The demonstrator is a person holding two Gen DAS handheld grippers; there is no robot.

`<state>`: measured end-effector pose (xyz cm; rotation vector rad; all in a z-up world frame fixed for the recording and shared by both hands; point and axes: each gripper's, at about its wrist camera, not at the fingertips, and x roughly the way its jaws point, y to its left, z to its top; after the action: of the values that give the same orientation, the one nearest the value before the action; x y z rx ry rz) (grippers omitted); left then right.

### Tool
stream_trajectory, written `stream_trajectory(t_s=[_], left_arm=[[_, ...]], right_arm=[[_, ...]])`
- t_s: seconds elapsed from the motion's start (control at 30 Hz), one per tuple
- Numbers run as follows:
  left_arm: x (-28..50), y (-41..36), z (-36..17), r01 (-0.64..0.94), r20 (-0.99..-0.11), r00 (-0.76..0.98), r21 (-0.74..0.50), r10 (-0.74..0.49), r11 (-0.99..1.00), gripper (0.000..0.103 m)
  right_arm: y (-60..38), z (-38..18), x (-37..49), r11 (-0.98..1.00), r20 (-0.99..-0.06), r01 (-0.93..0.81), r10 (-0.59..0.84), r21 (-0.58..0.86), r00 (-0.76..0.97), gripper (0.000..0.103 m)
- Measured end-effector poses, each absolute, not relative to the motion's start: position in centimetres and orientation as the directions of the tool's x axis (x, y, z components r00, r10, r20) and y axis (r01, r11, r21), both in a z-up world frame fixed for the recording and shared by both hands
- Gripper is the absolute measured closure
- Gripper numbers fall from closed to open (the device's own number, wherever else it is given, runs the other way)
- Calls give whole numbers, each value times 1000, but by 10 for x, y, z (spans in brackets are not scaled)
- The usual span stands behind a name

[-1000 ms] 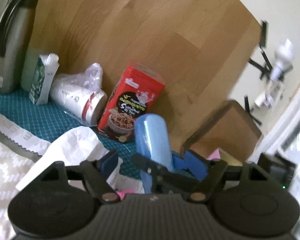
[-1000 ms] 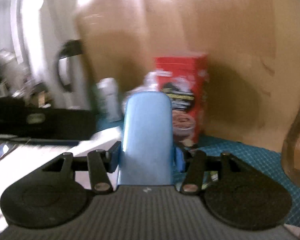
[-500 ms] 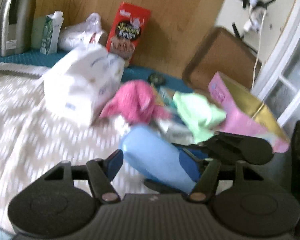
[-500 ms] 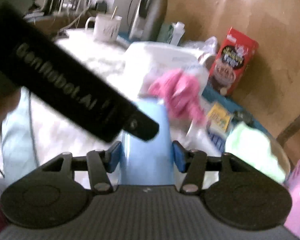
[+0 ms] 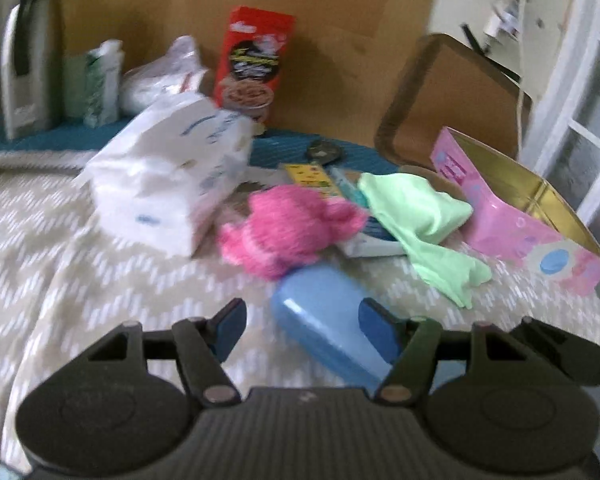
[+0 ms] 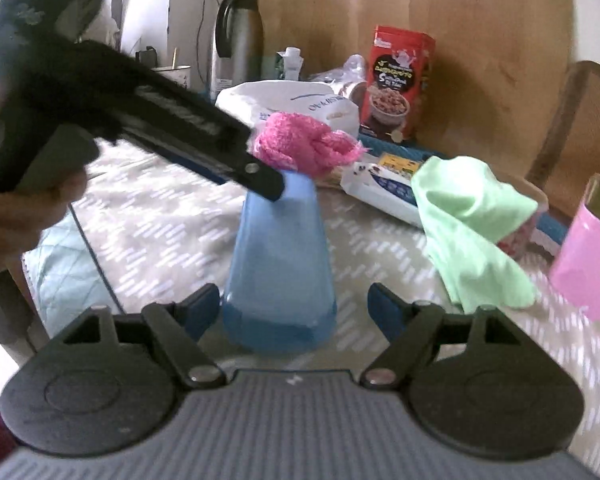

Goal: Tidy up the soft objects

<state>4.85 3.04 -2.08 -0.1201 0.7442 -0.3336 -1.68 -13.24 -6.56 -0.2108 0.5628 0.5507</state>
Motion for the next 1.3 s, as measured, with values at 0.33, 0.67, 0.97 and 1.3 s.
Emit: stream_trajectory(t_s=[0.33, 0.67, 0.97, 1.3], left_arm=[[56, -7, -22, 340, -656, 648, -205, -386, 918, 39], [20, -73, -25, 501, -662, 562, -205, -496, 841, 39], [9, -103, -25, 541, -675, 553, -155, -488, 827, 35], [9, -102, -24, 523, -686, 582, -94, -436, 847, 26]], right_arm=[[-157, -66, -34, 836, -546, -548, 457, -5, 702, 48], [-231, -73, -77, 906, -511, -422, 349, -30, 785, 46], [-257, -79, -89, 957, -484, -292, 251, -8, 838, 45], [-277, -79, -89, 992, -470, -127, 110, -5, 876, 43]])
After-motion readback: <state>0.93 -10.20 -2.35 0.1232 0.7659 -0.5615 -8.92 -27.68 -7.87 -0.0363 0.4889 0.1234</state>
